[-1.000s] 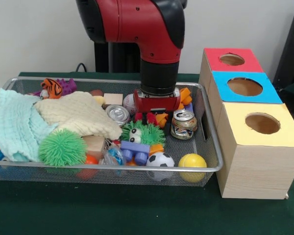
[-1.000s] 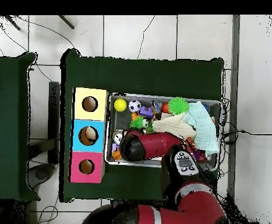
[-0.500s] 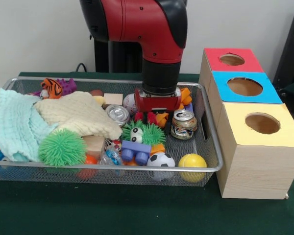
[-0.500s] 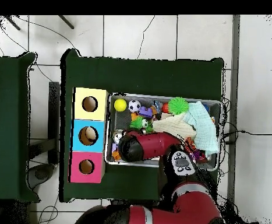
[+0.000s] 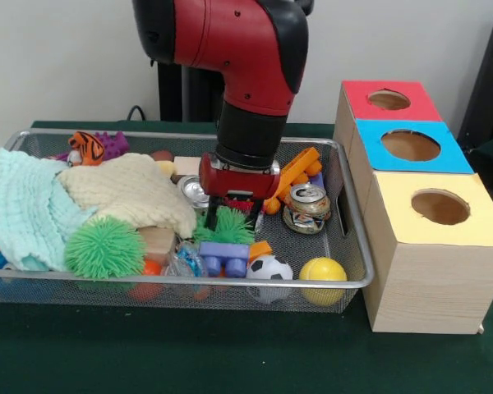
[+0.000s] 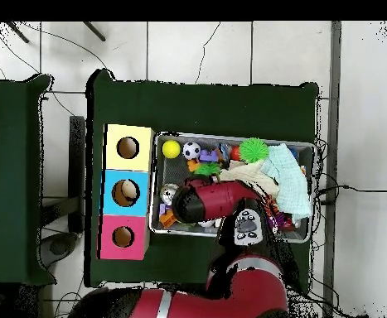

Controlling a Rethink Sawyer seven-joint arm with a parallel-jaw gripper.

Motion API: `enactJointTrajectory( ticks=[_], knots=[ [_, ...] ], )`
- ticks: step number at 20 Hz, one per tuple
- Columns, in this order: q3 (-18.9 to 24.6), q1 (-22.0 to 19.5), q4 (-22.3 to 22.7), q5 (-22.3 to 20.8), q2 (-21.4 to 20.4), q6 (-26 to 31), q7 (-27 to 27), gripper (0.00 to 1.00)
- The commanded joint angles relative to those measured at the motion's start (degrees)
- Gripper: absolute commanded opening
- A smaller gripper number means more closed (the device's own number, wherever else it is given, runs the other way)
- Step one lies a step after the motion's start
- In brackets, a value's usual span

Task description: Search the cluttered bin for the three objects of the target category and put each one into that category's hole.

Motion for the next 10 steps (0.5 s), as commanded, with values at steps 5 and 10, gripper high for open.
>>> enactJointTrajectory(
  ticks=[5, 10],
  knots=[
    [-3.08, -0.75, -7.89, 2.55, 7.1, -2.78, 9.88, 0.0],
    [-1.41, -1.94, -7.42, 3.06, 6.25, -0.85, 8.38, 0.0]
  ],
)
